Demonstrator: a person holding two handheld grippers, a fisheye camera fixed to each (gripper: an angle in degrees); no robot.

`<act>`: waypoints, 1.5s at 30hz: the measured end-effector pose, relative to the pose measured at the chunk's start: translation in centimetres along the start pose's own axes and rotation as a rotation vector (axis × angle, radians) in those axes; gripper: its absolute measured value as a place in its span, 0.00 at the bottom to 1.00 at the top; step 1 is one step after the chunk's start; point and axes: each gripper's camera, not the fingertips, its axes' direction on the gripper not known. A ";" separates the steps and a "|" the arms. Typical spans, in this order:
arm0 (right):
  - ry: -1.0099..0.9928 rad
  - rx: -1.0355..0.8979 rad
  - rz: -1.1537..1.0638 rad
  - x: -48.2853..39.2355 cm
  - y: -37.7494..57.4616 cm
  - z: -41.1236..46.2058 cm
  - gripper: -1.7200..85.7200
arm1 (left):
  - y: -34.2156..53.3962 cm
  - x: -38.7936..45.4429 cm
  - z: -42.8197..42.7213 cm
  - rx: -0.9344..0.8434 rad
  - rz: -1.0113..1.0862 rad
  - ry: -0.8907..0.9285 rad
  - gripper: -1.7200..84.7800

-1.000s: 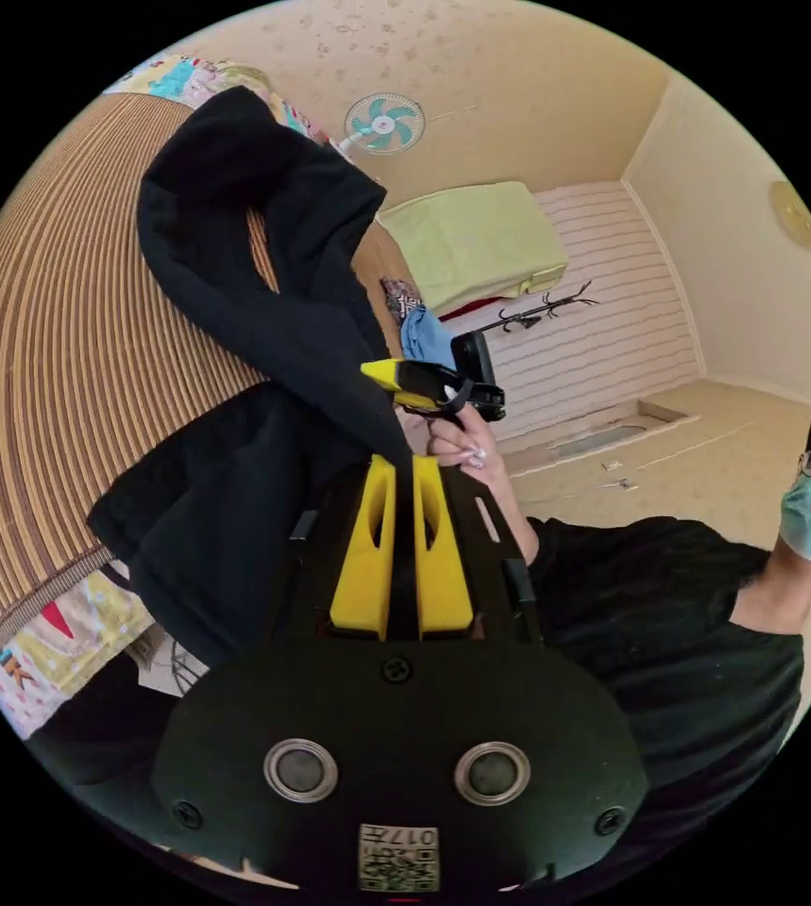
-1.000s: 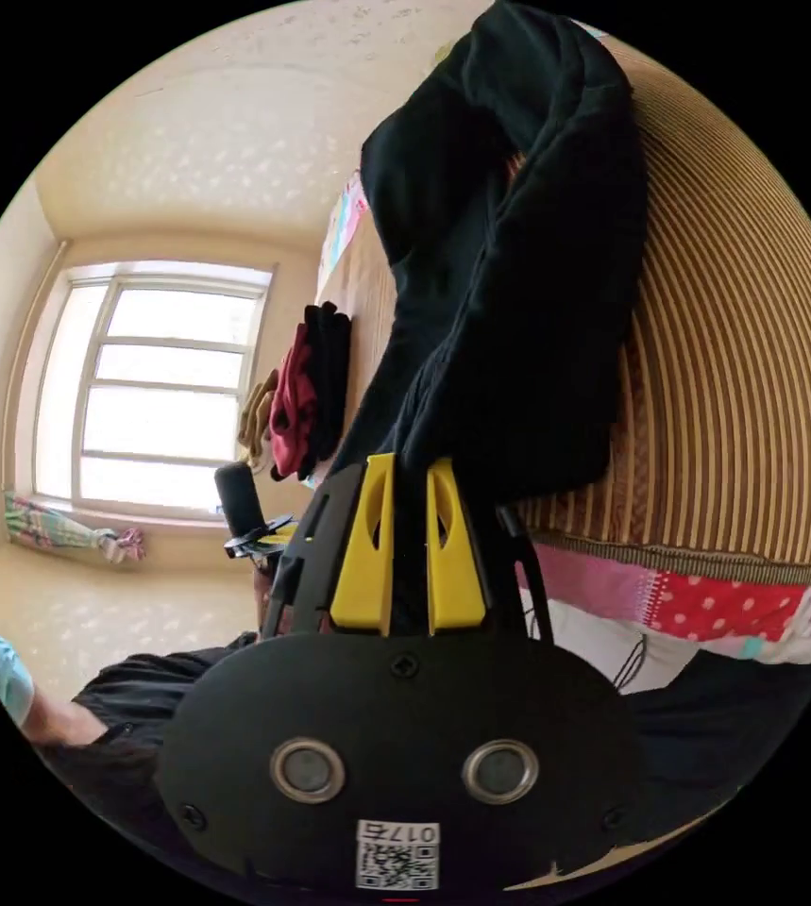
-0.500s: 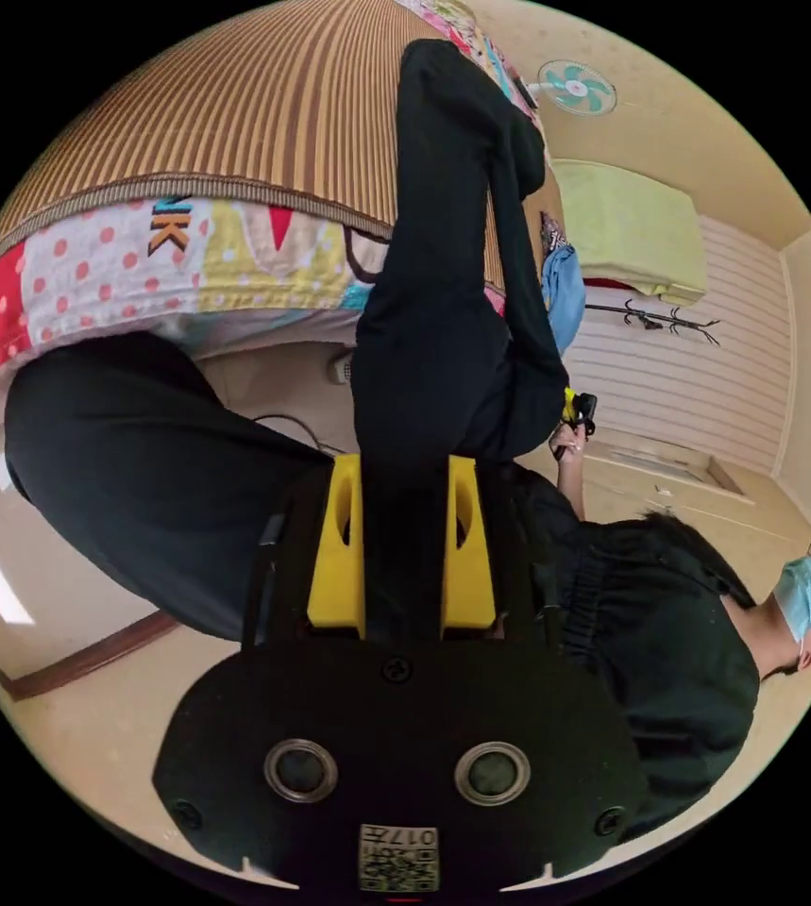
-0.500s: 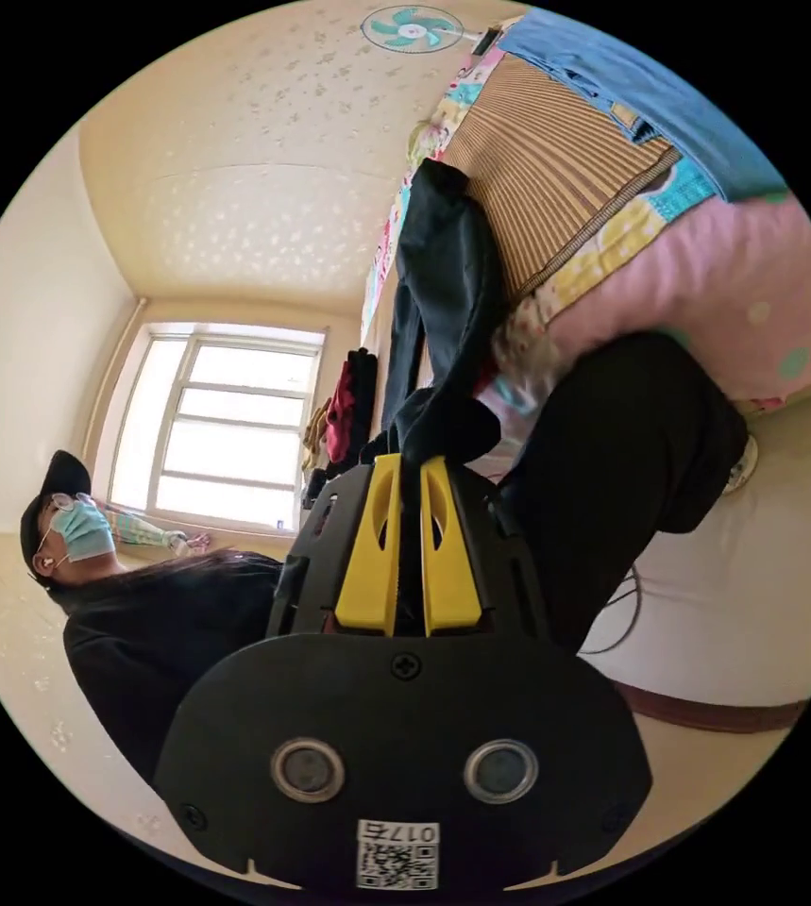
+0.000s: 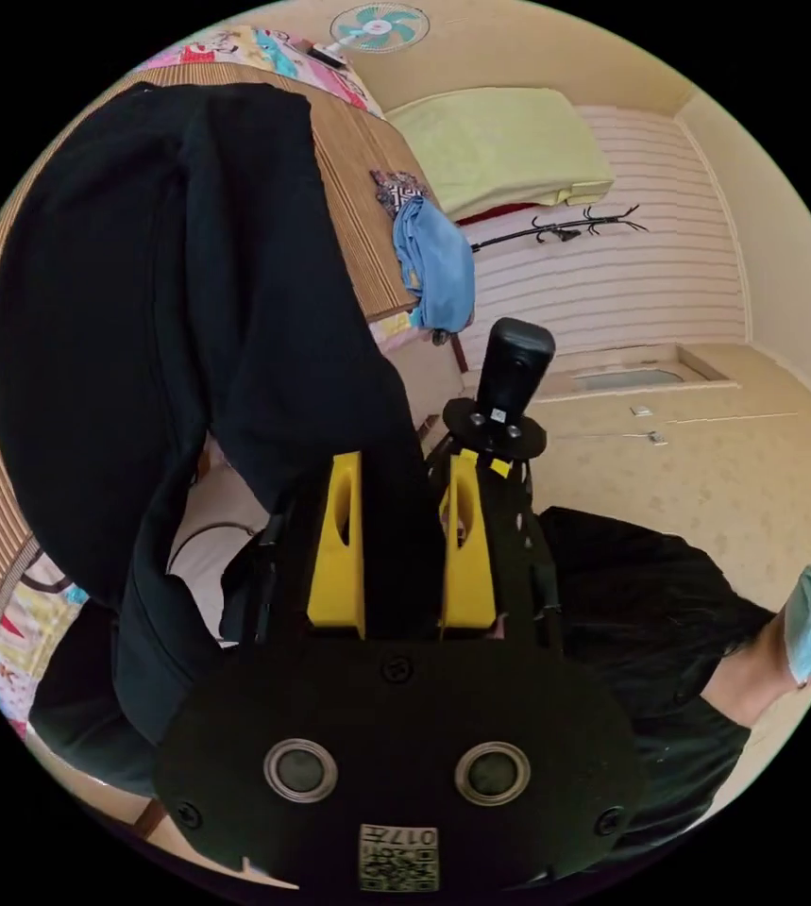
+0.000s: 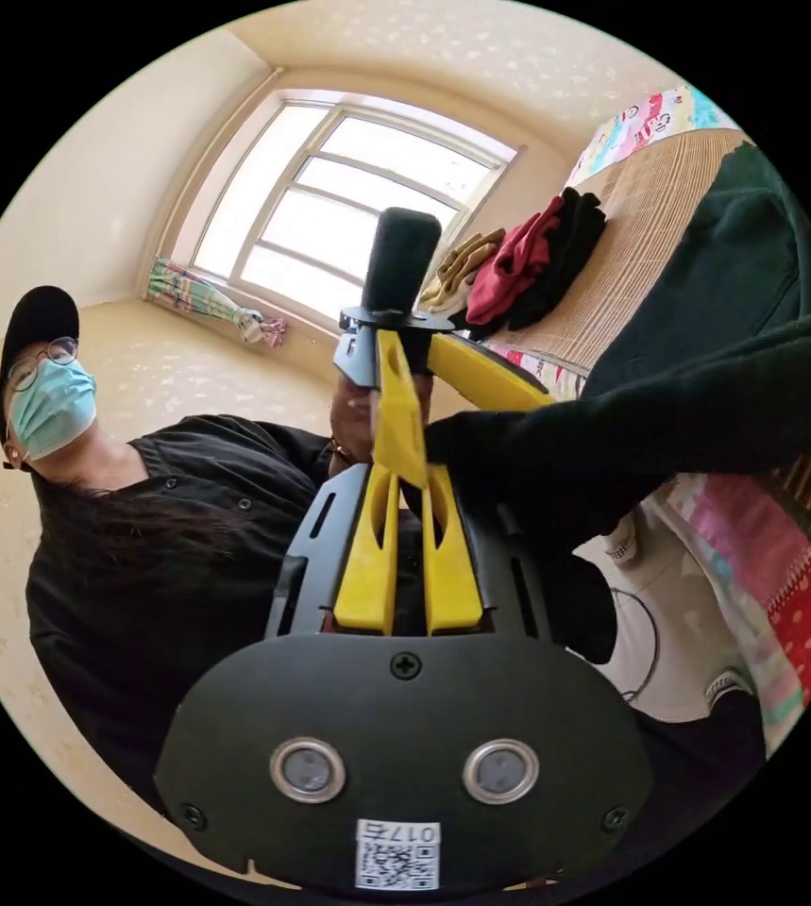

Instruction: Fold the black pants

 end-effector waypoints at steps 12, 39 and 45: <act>0.079 0.213 0.315 10.5 -1.7 -15.4 0.15 | 5.0 -6.8 0.2 0.095 -0.058 0.217 0.06; 0.655 0.514 0.288 19.7 -36.2 -14.2 0.15 | 23.0 -23.2 -12.6 0.653 -0.508 0.373 0.13; 0.692 0.413 0.410 19.3 -19.7 -8.8 0.17 | 18.4 -22.4 -16.5 0.564 -0.362 0.150 0.14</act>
